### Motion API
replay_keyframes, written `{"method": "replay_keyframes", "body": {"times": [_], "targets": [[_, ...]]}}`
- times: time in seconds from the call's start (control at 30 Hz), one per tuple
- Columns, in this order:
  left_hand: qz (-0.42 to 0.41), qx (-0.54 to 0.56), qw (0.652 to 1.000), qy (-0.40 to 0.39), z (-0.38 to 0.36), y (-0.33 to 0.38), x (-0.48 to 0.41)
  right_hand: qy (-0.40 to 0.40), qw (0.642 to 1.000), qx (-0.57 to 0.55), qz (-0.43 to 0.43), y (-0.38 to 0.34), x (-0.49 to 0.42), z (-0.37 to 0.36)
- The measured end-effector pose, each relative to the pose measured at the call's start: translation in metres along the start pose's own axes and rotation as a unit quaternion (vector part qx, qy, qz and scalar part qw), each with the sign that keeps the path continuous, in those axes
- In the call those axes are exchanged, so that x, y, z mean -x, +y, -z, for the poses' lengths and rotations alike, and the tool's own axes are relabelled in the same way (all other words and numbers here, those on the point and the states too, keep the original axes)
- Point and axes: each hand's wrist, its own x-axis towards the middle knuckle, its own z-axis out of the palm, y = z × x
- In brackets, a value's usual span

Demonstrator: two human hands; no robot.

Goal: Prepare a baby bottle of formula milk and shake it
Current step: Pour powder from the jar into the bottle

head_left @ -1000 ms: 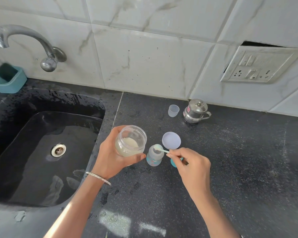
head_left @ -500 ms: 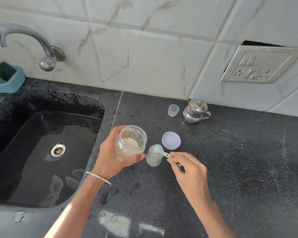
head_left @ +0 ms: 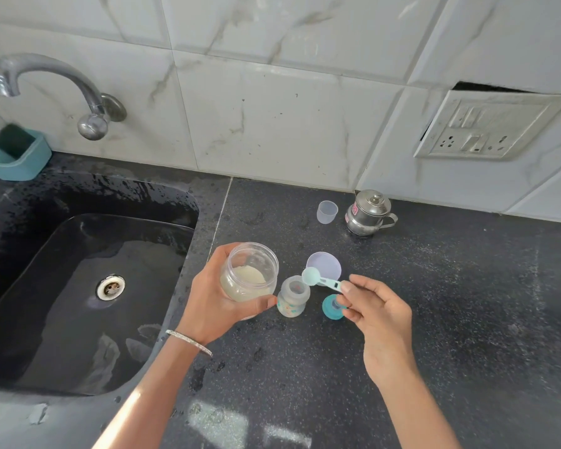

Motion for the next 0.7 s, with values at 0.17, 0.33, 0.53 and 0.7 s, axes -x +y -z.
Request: {"method": "replay_keyframes", "body": {"times": [0.17, 0.33, 0.53, 0.7], "targets": [[0.002, 0.003, 1.000, -0.002, 0.000, 0.001, 0.003, 0.029, 0.978, -0.175, -0.110, -0.011, -0.019, 0.008], [0.001, 0.001, 1.000, -0.005, 0.000, 0.001, 0.003, 0.042, 0.993, -0.097, -0.052, -0.021, -0.051, 0.011], [0.001, 0.006, 1.000, -0.011, -0.001, 0.002, 0.003, -0.053, 0.844, 0.512, 0.150, -0.019, -0.095, -0.012], [0.001, 0.010, 1.000, -0.010, 0.000, 0.003, 0.002, -0.161, 0.676, 0.706, 0.133, 0.001, -0.119, -0.034]]}}
